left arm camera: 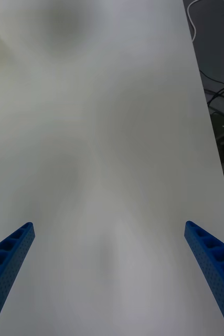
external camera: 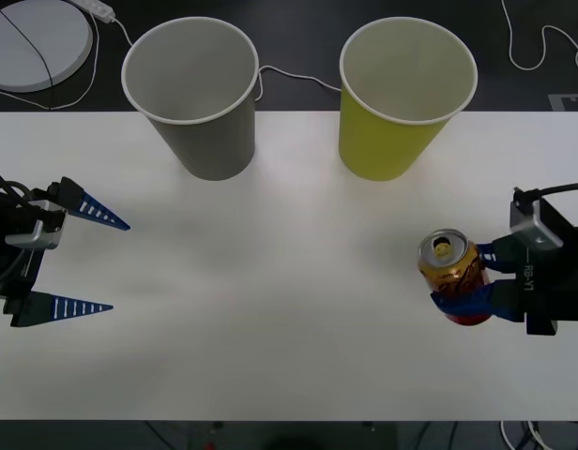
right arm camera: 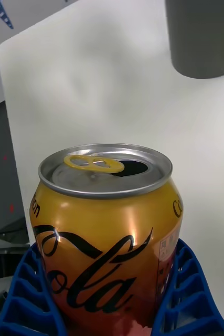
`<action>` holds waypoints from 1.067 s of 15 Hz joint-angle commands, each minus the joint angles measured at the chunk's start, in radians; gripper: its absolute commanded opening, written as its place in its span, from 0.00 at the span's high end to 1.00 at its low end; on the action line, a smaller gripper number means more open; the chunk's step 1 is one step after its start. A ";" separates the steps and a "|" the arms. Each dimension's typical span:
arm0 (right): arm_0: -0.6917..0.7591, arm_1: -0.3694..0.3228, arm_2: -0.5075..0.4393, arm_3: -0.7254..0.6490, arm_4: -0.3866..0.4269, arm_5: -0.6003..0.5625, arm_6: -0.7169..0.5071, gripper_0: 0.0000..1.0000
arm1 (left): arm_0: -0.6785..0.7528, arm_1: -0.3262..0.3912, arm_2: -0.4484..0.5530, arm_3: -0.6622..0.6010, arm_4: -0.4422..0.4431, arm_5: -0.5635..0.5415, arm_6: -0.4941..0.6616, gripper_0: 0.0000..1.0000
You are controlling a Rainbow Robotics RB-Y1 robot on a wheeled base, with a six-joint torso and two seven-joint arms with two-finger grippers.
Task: Put the can into the green bin and the plastic bottle into the gray bin
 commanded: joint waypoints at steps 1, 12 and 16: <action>-0.008 -0.095 -0.066 -0.005 -0.049 -0.002 -0.130 1.00 | 0.000 0.000 0.000 0.000 0.000 0.000 0.000 0.00; -0.362 -0.354 -0.012 0.005 -0.072 -0.131 -0.569 1.00 | 0.000 0.000 0.000 0.000 0.000 0.000 0.000 0.00; -0.590 -0.360 0.114 0.113 -0.026 -0.201 -0.583 1.00 | 0.000 0.000 0.000 0.000 0.000 0.000 0.000 0.00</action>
